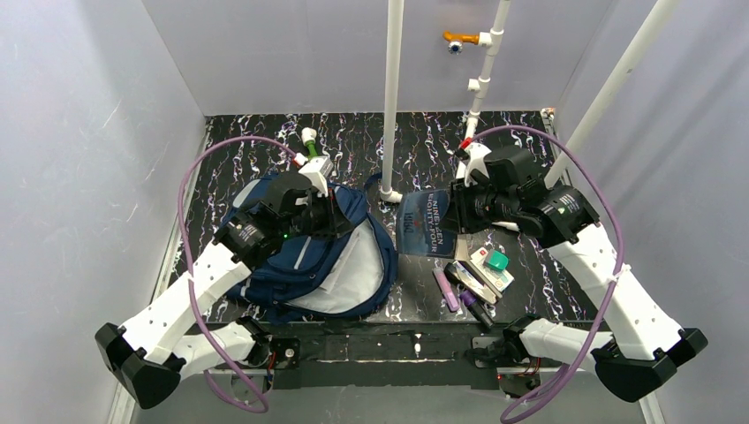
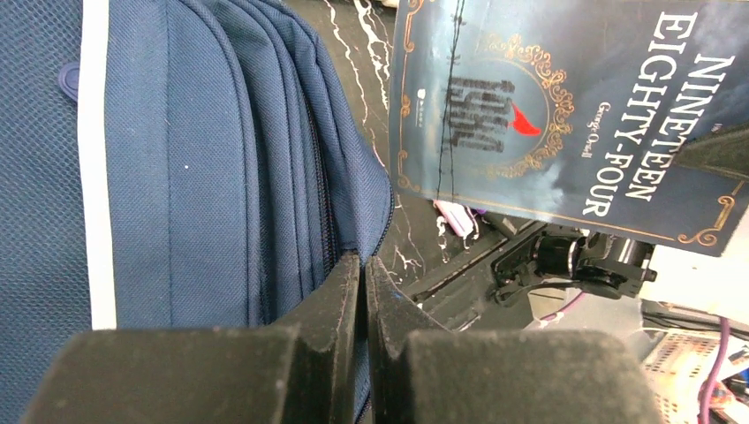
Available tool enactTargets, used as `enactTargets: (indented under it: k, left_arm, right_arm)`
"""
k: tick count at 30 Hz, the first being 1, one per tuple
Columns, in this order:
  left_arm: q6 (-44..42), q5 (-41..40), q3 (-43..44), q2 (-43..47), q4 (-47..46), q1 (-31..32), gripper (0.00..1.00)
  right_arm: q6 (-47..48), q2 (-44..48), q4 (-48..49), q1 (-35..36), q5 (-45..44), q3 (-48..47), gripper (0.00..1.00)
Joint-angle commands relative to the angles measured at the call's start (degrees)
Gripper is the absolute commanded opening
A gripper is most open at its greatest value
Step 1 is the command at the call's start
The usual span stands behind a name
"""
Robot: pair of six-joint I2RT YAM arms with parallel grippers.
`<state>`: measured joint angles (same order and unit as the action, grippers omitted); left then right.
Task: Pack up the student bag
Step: Place the book in the student bag.
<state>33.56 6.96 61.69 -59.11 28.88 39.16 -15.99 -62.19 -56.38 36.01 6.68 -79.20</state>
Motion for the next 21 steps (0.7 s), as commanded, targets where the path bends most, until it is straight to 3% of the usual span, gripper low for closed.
enactTargets:
  k: [1,5,11,16,21]
  left_arm:
    - [-6.28,-5.17,5.76,3.42,1.52,-0.38,0.0]
    - [-10.42,-12.03,6.34,8.09,1.41,-0.34,0.0]
    - [-11.72,-11.64,7.39,10.16,-0.84,-0.38,0.0]
    - [-11.55,-9.54,9.64,8.71,-2.08,-0.32,0.0]
    - [-11.41,-7.96,12.87,5.71,-1.53,-0.39,0.0]
  right_arm:
    - [-8.05,3.12,12.78,0.11,10.86,-0.52,0.01]
    - [-26.07,4.78,30.52,0.11,20.83,9.58,0.01]
    - [-50.17,2.61,60.71,0.09,25.39,23.96,0.01]
    - [-56.24,-3.08,71.81,1.92,19.95,26.2,0.01]
    - [-55.6,-13.0,83.32,11.95,9.66,24.66,0.01]
